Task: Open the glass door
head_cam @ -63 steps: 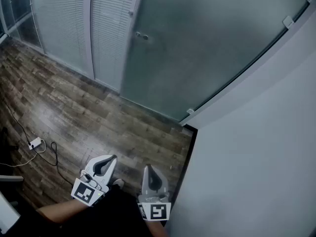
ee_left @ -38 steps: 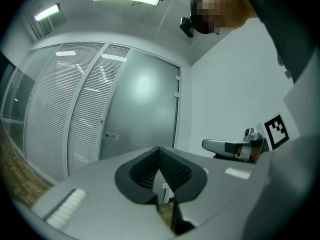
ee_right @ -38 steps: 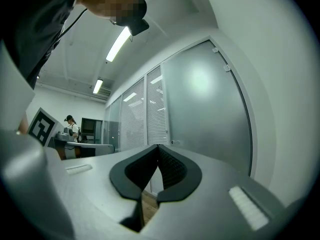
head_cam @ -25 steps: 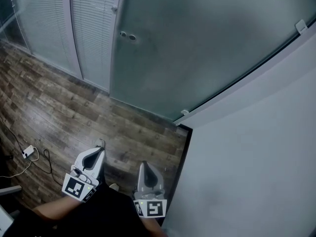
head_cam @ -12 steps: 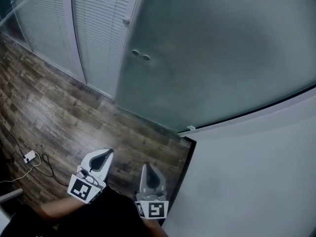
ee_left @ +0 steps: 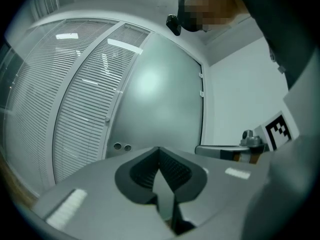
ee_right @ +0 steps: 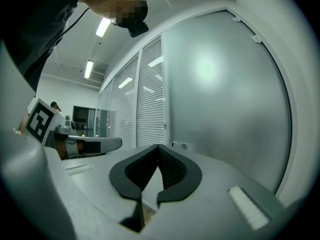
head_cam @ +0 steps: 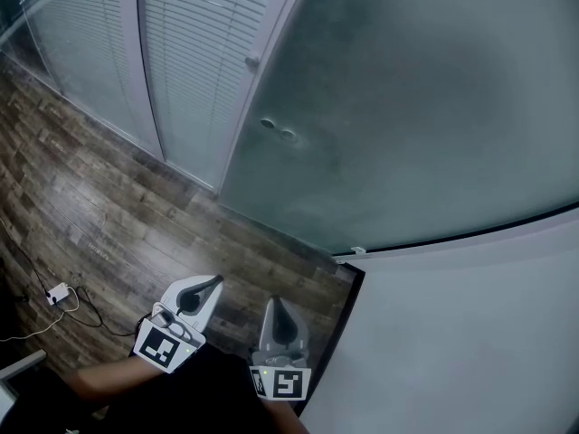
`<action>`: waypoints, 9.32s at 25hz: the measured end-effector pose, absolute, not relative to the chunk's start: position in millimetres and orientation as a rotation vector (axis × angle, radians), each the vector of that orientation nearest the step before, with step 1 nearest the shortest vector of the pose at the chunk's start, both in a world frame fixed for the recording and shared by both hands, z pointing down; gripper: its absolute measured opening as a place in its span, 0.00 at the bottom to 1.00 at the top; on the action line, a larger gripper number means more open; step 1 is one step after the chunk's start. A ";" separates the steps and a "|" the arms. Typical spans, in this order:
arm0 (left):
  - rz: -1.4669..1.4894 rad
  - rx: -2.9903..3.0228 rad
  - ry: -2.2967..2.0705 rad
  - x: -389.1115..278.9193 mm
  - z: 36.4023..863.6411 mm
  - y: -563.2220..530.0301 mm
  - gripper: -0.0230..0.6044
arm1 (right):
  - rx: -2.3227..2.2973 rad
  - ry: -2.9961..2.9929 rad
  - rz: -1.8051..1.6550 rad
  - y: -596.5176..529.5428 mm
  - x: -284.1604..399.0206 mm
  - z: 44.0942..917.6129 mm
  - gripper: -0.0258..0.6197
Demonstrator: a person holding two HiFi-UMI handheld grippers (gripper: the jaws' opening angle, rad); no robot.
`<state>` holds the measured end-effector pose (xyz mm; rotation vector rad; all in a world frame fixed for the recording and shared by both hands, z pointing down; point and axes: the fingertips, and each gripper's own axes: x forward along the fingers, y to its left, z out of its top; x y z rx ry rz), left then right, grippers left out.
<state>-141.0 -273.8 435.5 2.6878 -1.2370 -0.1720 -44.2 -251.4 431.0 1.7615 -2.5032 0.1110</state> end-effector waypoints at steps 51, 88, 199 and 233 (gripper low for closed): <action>-0.224 2.698 -1.399 -193.7 430.8 -326.3 0.03 | 1.664 -2.595 -0.002 -330.2 -76.2 426.9 0.04; -0.113 2.620 -1.610 -237.0 428.7 -374.1 0.03 | 1.681 -2.371 0.053 -553.2 -57.3 515.0 0.23; -0.230 2.671 -1.341 -194.7 426.2 -301.4 0.03 | 1.510 -2.528 0.189 -451.1 -75.5 537.3 0.21; -0.134 2.655 -1.379 -178.7 430.0 -135.3 0.04 | 1.487 -2.577 0.203 -271.4 -52.8 538.4 0.21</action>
